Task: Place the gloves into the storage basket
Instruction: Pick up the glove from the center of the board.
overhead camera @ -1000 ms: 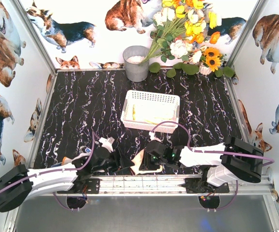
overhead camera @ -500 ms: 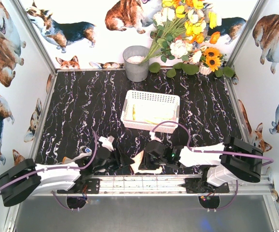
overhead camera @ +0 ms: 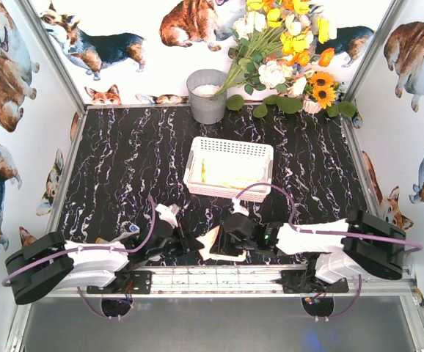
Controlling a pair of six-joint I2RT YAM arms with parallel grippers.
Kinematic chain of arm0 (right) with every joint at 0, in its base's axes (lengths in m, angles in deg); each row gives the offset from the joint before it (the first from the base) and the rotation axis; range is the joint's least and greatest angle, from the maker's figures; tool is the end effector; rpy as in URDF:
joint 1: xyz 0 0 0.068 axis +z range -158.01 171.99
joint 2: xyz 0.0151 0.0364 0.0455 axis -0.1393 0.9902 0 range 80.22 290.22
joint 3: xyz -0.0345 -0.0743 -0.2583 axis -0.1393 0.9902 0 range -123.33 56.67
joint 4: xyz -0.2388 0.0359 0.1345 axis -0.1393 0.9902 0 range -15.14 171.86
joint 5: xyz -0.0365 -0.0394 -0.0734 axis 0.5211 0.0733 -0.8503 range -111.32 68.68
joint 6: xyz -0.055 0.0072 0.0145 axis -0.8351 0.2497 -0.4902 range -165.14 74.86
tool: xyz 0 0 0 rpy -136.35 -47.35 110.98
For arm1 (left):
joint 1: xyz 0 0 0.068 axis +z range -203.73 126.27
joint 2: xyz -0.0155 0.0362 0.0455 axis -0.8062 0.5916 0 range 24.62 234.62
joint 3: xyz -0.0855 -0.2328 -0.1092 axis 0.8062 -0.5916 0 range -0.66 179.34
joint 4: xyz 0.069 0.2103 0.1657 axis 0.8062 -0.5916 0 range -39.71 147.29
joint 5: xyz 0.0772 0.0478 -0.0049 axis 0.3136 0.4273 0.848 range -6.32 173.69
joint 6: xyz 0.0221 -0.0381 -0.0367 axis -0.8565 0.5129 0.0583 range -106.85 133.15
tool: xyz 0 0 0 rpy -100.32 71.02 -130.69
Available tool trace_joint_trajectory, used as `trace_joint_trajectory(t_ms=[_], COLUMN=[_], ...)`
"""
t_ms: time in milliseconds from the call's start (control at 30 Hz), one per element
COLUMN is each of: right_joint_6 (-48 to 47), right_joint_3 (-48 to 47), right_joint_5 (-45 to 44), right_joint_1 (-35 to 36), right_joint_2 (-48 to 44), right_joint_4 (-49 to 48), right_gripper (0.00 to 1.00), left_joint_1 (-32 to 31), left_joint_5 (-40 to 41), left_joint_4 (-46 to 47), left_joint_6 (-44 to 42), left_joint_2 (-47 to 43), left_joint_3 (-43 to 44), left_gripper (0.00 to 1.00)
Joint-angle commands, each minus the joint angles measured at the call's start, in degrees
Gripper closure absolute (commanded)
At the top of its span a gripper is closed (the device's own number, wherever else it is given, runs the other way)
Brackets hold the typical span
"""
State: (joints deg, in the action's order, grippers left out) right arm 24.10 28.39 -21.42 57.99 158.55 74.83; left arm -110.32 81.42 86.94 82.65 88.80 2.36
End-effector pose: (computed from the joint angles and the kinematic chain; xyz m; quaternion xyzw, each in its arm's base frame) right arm 0.1034 0.2322 0.1209 0.0268 0.9394 0.3158 0.1309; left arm 0.0988 -0.1528 0.0899 -0.0884 0.8679 -0.4433 0.2061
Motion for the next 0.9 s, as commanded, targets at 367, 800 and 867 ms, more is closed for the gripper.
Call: trace_joint_trajectory(t_ms=[367, 800, 867], right_joint_6=[-10.4, -11.7, -9.8], right_joint_3=[-4.0, 0.2, 2.1], right_joint_5=[-10.3, -2.5, -1.3], right_joint_1=[-5.1, -18.0, -18.0], right_joint_2=[-19.4, -23.7, -23.8], right_joint_4=[21.8, 23.7, 21.1], right_gripper=[0.38, 0.27, 0.29], left_joint_1=[4.6, 15.2, 15.7], left_joint_5=[-3.9, -17.7, -18.0], left_joint_4=[-21.2, -31.3, -30.6], left_joint_6=[-5.0, -21.6, -21.6], left_joint_2=[-9.0, 0.5, 0.8], left_joint_3=[8.5, 17.1, 17.1], left_gripper=[1.0, 0.99, 0.93])
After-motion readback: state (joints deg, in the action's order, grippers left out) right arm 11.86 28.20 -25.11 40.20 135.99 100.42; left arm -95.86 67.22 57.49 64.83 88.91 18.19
